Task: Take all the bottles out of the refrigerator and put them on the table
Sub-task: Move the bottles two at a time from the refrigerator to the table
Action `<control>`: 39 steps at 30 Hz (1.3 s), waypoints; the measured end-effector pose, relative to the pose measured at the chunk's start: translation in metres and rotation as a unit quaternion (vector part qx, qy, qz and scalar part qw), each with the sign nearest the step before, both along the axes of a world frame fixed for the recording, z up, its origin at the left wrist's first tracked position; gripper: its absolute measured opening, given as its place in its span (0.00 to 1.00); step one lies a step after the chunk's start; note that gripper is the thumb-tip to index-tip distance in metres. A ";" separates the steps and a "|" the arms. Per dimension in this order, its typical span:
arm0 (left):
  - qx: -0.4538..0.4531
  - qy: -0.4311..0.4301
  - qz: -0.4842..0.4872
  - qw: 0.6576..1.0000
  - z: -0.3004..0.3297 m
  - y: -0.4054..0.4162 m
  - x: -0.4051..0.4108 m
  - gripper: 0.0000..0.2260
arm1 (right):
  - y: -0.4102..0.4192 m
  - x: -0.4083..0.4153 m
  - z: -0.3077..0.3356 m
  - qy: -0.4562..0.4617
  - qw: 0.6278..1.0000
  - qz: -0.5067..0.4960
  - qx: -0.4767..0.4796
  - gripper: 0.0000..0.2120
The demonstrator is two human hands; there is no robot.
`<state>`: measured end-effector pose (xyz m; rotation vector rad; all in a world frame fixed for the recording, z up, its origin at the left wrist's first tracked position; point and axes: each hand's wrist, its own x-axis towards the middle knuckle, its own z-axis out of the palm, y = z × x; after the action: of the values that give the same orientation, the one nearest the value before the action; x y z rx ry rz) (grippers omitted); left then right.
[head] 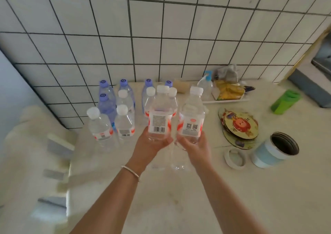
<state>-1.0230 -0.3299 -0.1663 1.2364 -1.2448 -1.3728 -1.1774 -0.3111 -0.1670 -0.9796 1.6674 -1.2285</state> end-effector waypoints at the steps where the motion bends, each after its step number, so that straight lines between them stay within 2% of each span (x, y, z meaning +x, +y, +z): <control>1: -0.002 -0.004 0.001 1.000 -0.007 -0.008 0.001 0.21 | -0.010 0.001 -0.004 0.006 1.000 0.002 0.003 0.28; 7: 0.010 -0.073 0.034 0.997 -0.054 -0.049 0.008 0.37 | -0.058 0.000 -0.036 0.023 0.999 0.026 0.029 0.31; 11: 0.005 -0.120 0.052 0.991 -0.079 -0.065 0.006 0.35 | -0.074 0.001 -0.055 0.074 0.996 0.040 0.031 0.35; 13: 0.004 -0.130 0.058 0.990 -0.090 -0.071 0.005 0.34 | -0.078 0.001 -0.063 0.097 0.994 0.042 0.039 0.33; 20: -0.005 -0.127 0.110 0.986 -0.108 -0.082 0.003 0.35 | -0.085 -0.001 -0.078 0.129 0.988 0.059 0.068 0.29; 25: -0.018 -0.124 0.130 0.984 -0.116 -0.089 0.002 0.35 | -0.090 -0.002 -0.082 0.133 0.988 0.049 0.059 0.30; 29: -0.009 -0.136 0.116 0.984 -0.127 -0.088 0.005 0.34 | -0.088 0.000 -0.087 0.134 0.988 0.055 0.060 0.30; 32: 0.026 -0.136 0.085 0.987 -0.130 -0.087 0.009 0.39 | -0.088 0.000 -0.087 0.129 0.988 0.066 0.058 0.30; 34: 0.046 -0.130 0.081 0.987 -0.131 -0.087 0.012 0.43 | -0.087 -0.002 -0.083 0.131 0.986 0.080 0.066 0.31; 39: 0.044 -0.144 0.059 0.987 -0.118 -0.076 0.011 0.40 | -0.075 -0.007 -0.081 0.149 0.976 0.105 0.119 0.42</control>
<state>-1.0124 -0.4055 -0.2839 1.5879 -1.2925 -1.2047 -1.1842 -0.3858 -0.2483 -1.1962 1.8354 -0.7489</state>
